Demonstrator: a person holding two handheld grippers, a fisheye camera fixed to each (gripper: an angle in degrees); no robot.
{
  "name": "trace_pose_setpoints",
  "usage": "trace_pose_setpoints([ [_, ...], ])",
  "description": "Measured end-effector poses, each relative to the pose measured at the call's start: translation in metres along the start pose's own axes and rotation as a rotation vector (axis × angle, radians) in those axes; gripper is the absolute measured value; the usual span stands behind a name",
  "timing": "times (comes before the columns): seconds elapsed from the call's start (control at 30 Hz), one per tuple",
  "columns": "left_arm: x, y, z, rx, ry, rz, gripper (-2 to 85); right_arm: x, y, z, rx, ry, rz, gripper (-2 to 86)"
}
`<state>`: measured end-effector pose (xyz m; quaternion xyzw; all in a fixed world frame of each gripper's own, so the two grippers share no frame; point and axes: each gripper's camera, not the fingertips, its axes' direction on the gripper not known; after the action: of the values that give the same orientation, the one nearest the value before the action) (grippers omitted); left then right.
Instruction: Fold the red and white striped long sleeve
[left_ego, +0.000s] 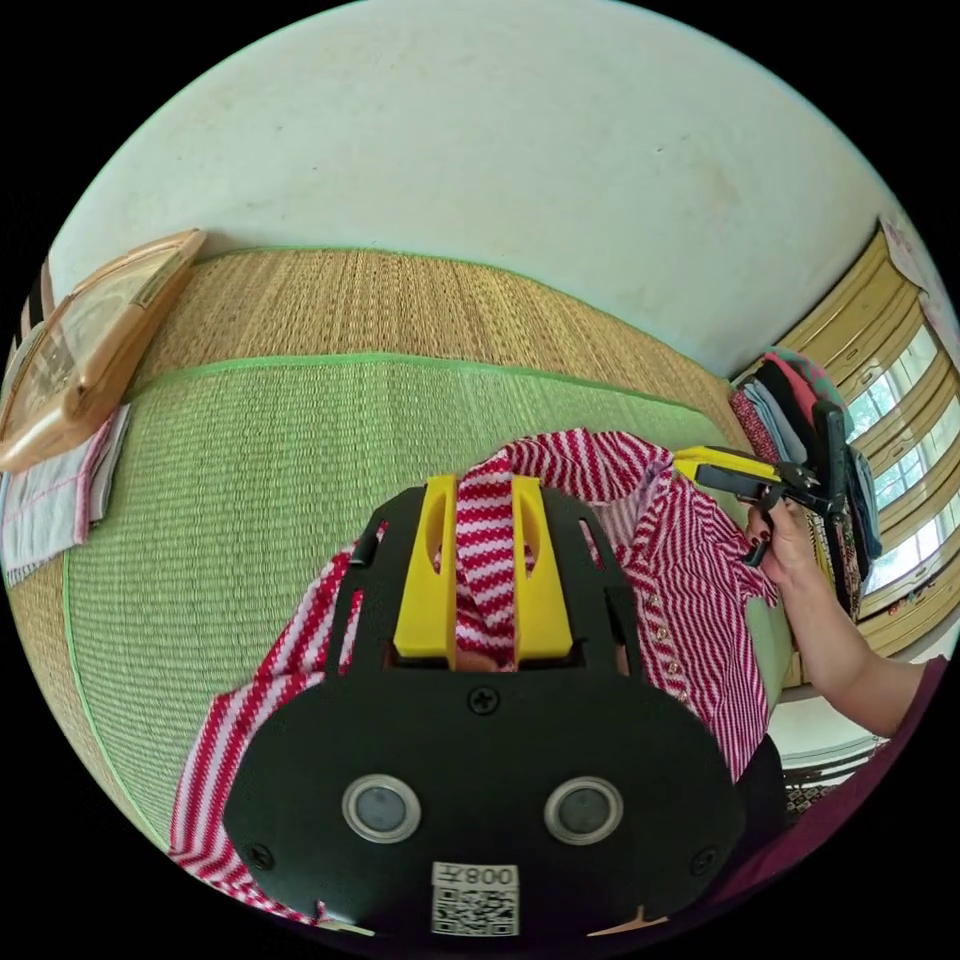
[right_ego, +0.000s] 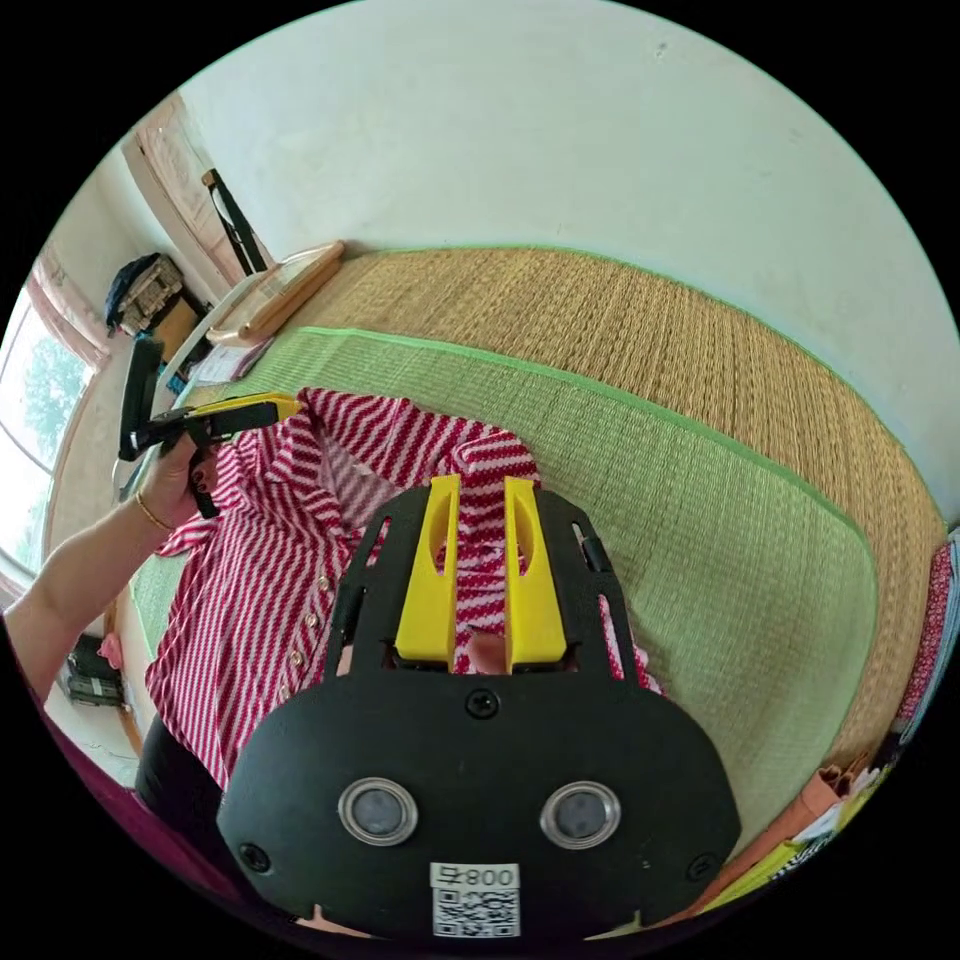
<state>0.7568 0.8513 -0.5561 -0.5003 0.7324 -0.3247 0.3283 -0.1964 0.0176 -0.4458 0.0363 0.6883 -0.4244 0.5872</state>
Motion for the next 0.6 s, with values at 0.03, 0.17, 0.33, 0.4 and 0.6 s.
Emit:
trace_pose_setpoints([
  [0.03, -0.003, -0.001, 0.007, -0.016, 0.008, 0.004, 5.8, 0.003, -0.004, 0.010, -0.023, 0.005, 0.008, 6.2],
  [0.17, -0.007, 0.006, 0.007, 0.018, 0.045, 0.017, 3.0, 0.012, 0.001, 0.019, -0.027, -0.038, 0.006, 3.0],
  [0.33, -0.020, 0.036, -0.029, 0.101, 0.203, 0.010, 2.0, 0.021, 0.038, -0.035, 0.080, -0.208, -0.024, 1.9],
  [0.4, -0.028, 0.044, -0.036, 0.105, 0.237, -0.015, 1.9, 0.028, 0.052, -0.053, 0.107, -0.255, -0.017, 1.7],
  [0.6, -0.052, 0.053, -0.024, 0.075, 0.296, -0.078, 1.8, 0.057, 0.063, -0.045, 0.085, -0.364, 0.049, 1.4],
])
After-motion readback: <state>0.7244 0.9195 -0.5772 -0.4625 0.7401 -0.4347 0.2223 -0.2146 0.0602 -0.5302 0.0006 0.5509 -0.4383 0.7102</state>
